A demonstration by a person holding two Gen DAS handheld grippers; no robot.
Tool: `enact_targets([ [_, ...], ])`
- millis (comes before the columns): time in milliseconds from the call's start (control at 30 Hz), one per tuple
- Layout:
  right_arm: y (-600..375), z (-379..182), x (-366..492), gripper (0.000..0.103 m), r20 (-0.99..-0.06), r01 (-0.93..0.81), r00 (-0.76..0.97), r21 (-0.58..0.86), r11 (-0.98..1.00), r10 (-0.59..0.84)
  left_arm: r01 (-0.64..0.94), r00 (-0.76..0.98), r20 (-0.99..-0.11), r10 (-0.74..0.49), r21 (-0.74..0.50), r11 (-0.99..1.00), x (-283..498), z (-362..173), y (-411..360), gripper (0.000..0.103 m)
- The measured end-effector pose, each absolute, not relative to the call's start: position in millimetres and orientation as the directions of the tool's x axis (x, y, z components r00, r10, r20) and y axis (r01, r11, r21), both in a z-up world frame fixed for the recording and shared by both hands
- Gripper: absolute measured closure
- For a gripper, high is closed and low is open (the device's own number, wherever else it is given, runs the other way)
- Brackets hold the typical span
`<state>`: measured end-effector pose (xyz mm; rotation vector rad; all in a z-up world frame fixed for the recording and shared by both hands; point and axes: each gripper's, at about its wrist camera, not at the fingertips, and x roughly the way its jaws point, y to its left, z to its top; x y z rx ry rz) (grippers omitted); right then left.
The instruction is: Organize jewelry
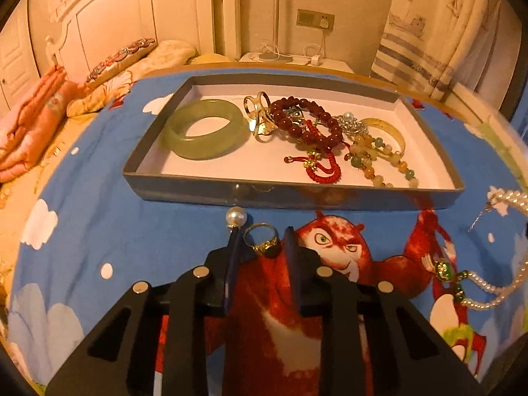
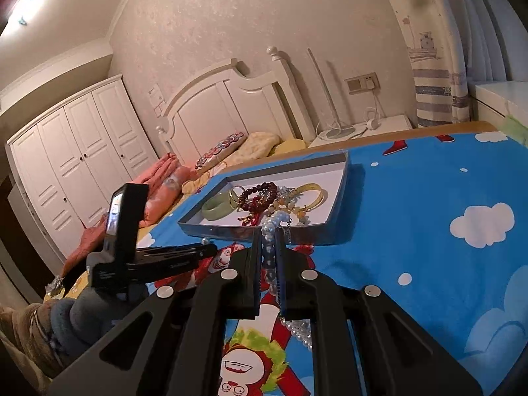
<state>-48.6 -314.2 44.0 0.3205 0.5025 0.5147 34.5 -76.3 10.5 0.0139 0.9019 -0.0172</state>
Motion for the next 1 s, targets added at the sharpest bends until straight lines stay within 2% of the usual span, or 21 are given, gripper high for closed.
enact_targets([
  [67,-316.0,44.0,-49.1,0.093,-0.366,-0.387,0.756,0.42,0.821,0.543,0.032,0.621,-0.783,-0.006,0.017,0.999,33.3,10.9,-77.4,0.083],
  [333,-320.8,44.9,-52.2,0.093,-0.335,-0.397,0.761,0.435,0.808,0.555,0.091,0.629,-0.775,-0.056,0.002,0.996,13.3,10.5,-71.7,0.083],
  [733,-324.9,48.2,-52.9,0.093,-0.322,-0.399,0.759,0.457,0.795,0.566,0.121,0.666,-0.743,-0.067,0.019,0.993,-12.3,18.0,-74.7,0.083],
  [1000,-318.1,96.8,-52.8,0.093,-0.255,-0.447,0.782,0.406,0.797,0.569,0.153,0.695,-0.714,-0.085,0.031,0.988,-16.7,28.8,-78.4,0.083],
])
